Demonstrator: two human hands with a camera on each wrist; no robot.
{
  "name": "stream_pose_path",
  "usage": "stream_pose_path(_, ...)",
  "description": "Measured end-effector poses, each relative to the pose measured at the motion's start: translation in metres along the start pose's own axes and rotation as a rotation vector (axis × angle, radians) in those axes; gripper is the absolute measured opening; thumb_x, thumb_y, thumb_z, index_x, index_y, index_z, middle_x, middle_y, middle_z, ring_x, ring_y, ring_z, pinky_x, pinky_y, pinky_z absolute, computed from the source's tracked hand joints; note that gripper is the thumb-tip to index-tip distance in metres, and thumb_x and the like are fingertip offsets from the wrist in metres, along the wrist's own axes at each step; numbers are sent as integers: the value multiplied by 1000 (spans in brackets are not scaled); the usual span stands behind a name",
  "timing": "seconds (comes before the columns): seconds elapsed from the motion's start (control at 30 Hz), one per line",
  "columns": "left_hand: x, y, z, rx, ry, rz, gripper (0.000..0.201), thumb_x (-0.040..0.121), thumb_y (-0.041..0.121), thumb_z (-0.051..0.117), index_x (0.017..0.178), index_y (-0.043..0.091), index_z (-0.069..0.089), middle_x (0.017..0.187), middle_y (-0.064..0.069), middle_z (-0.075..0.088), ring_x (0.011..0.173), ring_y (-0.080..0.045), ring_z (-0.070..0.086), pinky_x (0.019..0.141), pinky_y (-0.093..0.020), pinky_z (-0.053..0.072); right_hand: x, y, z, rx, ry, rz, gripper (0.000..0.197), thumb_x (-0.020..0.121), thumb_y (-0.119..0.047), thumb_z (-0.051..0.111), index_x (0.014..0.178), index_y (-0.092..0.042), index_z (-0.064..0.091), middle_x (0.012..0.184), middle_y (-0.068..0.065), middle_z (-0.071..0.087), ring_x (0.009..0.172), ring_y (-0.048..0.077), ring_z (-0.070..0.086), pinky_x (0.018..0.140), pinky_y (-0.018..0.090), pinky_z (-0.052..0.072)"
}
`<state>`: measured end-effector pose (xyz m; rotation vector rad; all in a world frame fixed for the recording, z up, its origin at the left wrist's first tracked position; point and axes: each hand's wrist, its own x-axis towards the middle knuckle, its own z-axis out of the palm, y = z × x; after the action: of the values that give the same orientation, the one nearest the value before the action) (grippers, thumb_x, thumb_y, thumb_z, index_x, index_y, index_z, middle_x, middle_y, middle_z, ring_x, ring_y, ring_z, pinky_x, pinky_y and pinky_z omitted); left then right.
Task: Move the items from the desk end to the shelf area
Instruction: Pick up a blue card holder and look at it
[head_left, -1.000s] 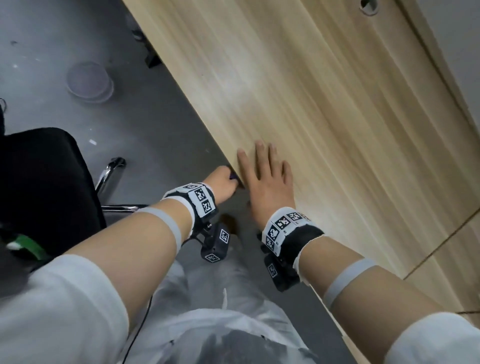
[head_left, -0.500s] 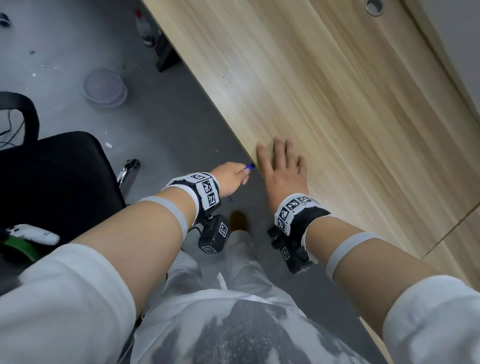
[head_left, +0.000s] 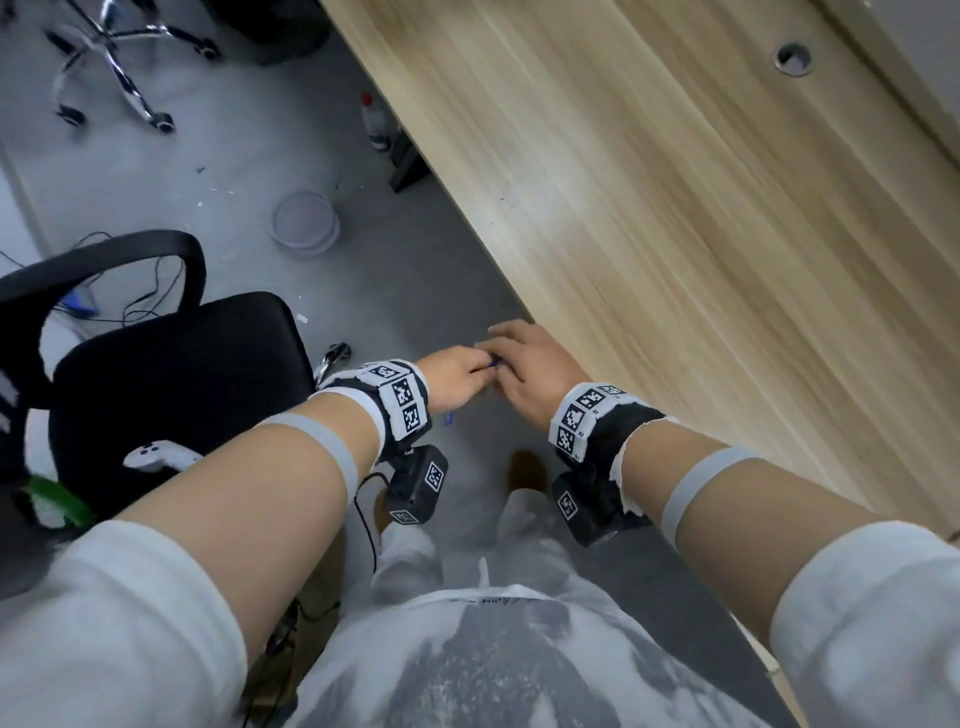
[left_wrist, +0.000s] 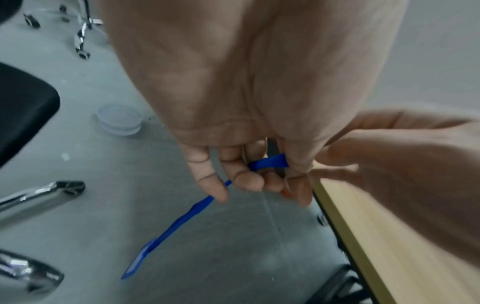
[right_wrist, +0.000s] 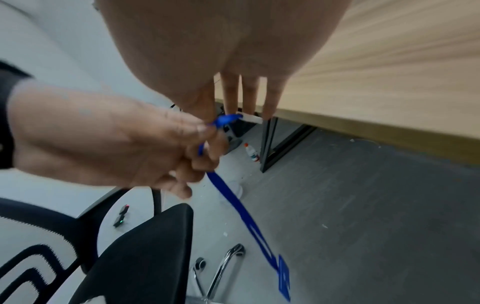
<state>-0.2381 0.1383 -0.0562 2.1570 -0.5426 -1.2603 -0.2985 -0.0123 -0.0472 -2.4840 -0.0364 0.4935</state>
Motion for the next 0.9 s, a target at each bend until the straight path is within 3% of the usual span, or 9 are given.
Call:
stream_pose_path(0.1, -29, -15, -16, -58, 95, 58, 22, 96, 32, 53, 77, 30, 62, 76, -6, 66, 70, -21, 59, 72, -31, 46, 3, -25, 2, -111, -31, 49, 23, 102, -29, 37, 94, -13, 52, 94, 5, 51, 88, 31, 53, 77, 38, 38)
stream_pose_path(0.17, -52, -29, -26, -130, 181, 80, 18, 93, 32, 62, 80, 21, 65, 73, -8, 66, 66, -18, 57, 68, -28, 44, 1, -41, 2, -83, -31, 77, 23, 104, -30, 35, 87, -16, 42, 86, 2, 45, 78, 31, 50, 71, 36, 33)
stream_pose_path(0.27, -83, -57, -38, -145, 274, 69, 18, 93, 24, 66, 77, 18, 64, 60, 1, 56, 56, -15, 47, 60, -25, 39, -8, -56, 4, -72, 115, 195, 25, 103, -30, 35, 87, -14, 45, 82, 4, 49, 73, 31, 50, 64, 34, 33)
stream_pose_path(0.37, -116, -86, -52, -44, 347, 48, 21, 92, 34, 64, 79, 18, 68, 62, 0, 53, 58, -16, 45, 58, -27, 37, -28, -64, 9, -59, 265, 454, 29, 104, -27, 35, 96, -8, 54, 82, 9, 54, 80, 35, 56, 64, 34, 35)
stream_pose_path(0.53, -163, -128, -75, -14, 503, 118, 23, 82, 56, 59, 70, 37, 66, 72, -1, 64, 78, -12, 55, 69, -28, 45, -68, -100, 30, -287, 232, 769, 32, 103, -29, 33, 110, -11, 59, 105, 11, 63, 96, 34, 61, 78, 37, 46)
stream_pose_path(0.6, -182, -129, -83, -65, 522, 160, 24, 85, 49, 62, 68, 33, 63, 66, 2, 60, 63, -8, 54, 62, -25, 43, -77, -128, 37, -346, 212, 847, 30, 100, -31, 40, 116, -14, 58, 115, 10, 58, 109, 33, 56, 90, 42, 46)
stream_pose_path(0.67, -197, -121, -85, -125, 491, 235, 25, 92, 34, 64, 70, 24, 63, 60, 1, 58, 53, -9, 49, 58, -25, 40, -81, -155, 44, -238, 250, 809, 31, 96, -31, 48, 122, -16, 54, 127, 10, 51, 121, 32, 48, 98, 44, 41)
stream_pose_path(0.8, -218, -93, -74, -161, 355, 402, 19, 95, 24, 64, 78, 16, 69, 72, -18, 67, 60, -18, 61, 66, -32, 48, -77, -221, 47, 332, 310, 356, 39, 98, -32, 51, 134, -17, 53, 135, 2, 54, 121, 18, 53, 100, 28, 39)
stream_pose_path(0.9, -227, -80, -64, -163, 289, 488, 18, 90, 5, 59, 77, 12, 69, 63, -5, 60, 60, -15, 51, 64, -31, 46, -72, -259, 47, 515, 306, 238, 22, 100, -27, 49, 111, -14, 63, 112, 4, 67, 109, 18, 60, 97, 31, 43)
